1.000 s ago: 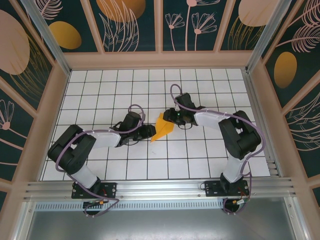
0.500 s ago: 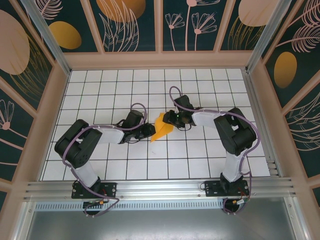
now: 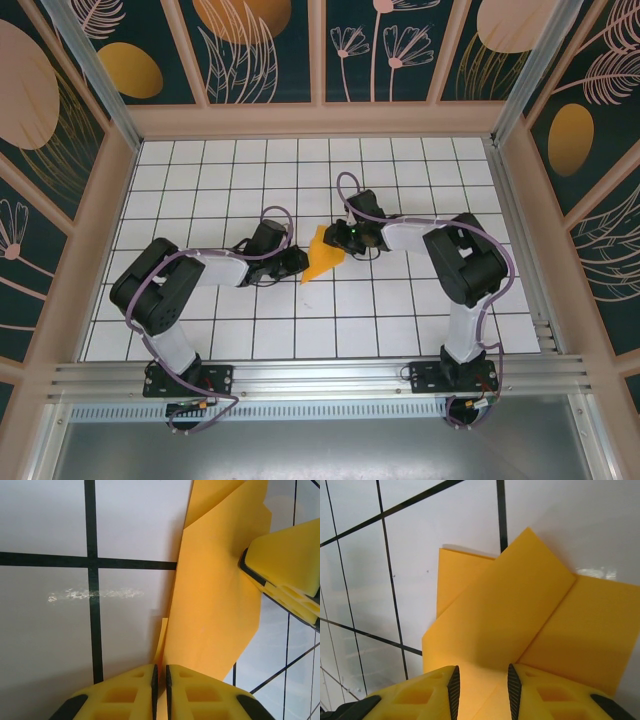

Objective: Fold a paper plane with a square sheet of paper (pick it up from the middle)
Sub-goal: Pick up the paper from the center of the table.

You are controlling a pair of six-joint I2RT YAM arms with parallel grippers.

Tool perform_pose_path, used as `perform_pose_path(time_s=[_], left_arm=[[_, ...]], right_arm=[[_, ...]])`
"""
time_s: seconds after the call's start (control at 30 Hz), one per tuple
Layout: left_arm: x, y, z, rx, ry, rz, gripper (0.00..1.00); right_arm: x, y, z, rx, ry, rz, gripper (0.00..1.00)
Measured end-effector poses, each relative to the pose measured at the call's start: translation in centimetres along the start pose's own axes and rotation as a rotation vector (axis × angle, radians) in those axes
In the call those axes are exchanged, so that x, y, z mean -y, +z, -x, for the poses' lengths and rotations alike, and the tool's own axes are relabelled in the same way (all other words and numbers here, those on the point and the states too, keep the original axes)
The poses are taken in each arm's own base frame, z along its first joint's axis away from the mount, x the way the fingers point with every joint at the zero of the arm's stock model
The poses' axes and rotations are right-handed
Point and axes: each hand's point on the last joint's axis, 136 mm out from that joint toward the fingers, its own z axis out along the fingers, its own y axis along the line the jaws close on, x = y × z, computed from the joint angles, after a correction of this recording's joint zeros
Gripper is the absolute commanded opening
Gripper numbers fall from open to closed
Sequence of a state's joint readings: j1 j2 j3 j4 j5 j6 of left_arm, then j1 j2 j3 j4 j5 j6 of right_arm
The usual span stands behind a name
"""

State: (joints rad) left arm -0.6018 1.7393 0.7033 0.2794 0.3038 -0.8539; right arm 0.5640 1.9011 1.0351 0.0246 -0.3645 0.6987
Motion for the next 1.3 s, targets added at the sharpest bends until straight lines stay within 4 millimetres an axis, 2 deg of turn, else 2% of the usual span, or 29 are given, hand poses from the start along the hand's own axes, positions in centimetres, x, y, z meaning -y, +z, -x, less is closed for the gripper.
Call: perform_pose_path(time_s=[0.2,0.4,0.63,1.1,1.3], left_arm=[[0.1,0.0,0.0,-0.002,-0.001,-0.004,0.19],[0.4,-0.1,0.1,-0.004,-0.013,-0.023,0.29],[0.4,-0.3,0.4,0.004,-0.019,-0.030,0.27],[0.0,-0.4,0.6,0.005,-0.028,-0.033,0.28],[0.1,-0.5,0.7,-0.005,-0.032,-0.049,0.30]], right_arm=[[-0.4,0.0,0.3,0.008,0.030,0.020,0.34],[0.1,-0.1,0.8,0.036,0.108,-0.004,0.39],[0.3,-0.3,1.0,0.050,0.174,-0.016,0.40],[-2.1,-0.3,0.9,0.014,0.145,0.111,0.30],[-2.1,0.2,0.5,0.001,0.136,0.137,0.18]])
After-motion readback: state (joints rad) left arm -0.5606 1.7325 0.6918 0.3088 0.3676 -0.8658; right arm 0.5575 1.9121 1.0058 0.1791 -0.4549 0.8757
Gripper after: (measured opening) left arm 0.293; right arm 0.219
